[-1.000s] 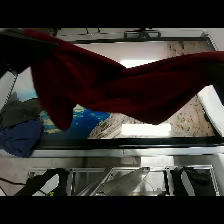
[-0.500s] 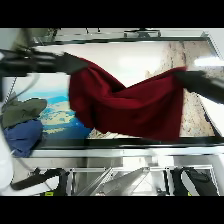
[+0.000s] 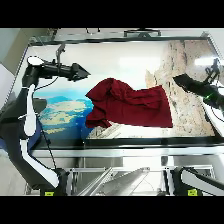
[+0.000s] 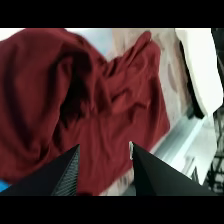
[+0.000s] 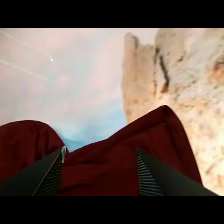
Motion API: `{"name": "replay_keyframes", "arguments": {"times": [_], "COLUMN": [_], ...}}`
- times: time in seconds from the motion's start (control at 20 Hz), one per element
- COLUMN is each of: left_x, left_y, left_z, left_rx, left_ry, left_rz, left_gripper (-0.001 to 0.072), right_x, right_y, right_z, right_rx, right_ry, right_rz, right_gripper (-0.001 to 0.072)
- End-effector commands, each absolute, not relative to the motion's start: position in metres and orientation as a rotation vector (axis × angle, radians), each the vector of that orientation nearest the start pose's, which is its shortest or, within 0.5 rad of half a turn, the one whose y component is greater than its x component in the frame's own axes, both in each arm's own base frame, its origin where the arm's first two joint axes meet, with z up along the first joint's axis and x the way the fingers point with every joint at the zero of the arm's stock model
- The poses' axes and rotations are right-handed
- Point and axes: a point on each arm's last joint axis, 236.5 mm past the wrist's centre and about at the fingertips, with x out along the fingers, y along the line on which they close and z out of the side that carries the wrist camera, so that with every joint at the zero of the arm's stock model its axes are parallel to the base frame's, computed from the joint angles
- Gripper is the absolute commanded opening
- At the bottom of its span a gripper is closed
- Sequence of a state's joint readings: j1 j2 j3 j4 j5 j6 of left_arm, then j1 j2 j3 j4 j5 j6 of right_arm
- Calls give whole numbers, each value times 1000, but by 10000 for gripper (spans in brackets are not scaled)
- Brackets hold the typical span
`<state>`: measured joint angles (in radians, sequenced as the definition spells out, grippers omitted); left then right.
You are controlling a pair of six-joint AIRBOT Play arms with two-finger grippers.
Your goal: Fold the shirts.
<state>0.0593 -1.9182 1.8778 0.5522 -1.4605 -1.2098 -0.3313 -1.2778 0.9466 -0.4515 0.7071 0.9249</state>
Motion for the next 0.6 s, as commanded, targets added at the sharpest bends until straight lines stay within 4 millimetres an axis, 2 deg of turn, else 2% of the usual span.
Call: {"name": "replay_keyframes", "arguments": {"times": [0.0, 0.2, 0.45, 0.55], "left_x": [456, 398, 341, 324], "left_y": [-142, -154, -181, -174], "left_z": [42, -6, -45, -59], "left_rx": [-510, -278, -35, 97], "left_ry": [1400, 1581, 1698, 1753], "left_rz": [-865, -796, -820, -793], "left_gripper": [341, 341, 341, 341], "right_x": [441, 395, 363, 353], "right_y": [-44, -59, -45, -39], "right_z": [23, -9, -45, -60], "right_rx": [625, 660, 713, 741], "right_ry": [798, 986, 1104, 1143], "right_rz": [178, 153, 155, 155], "right_gripper": [502, 503, 503, 503]}}
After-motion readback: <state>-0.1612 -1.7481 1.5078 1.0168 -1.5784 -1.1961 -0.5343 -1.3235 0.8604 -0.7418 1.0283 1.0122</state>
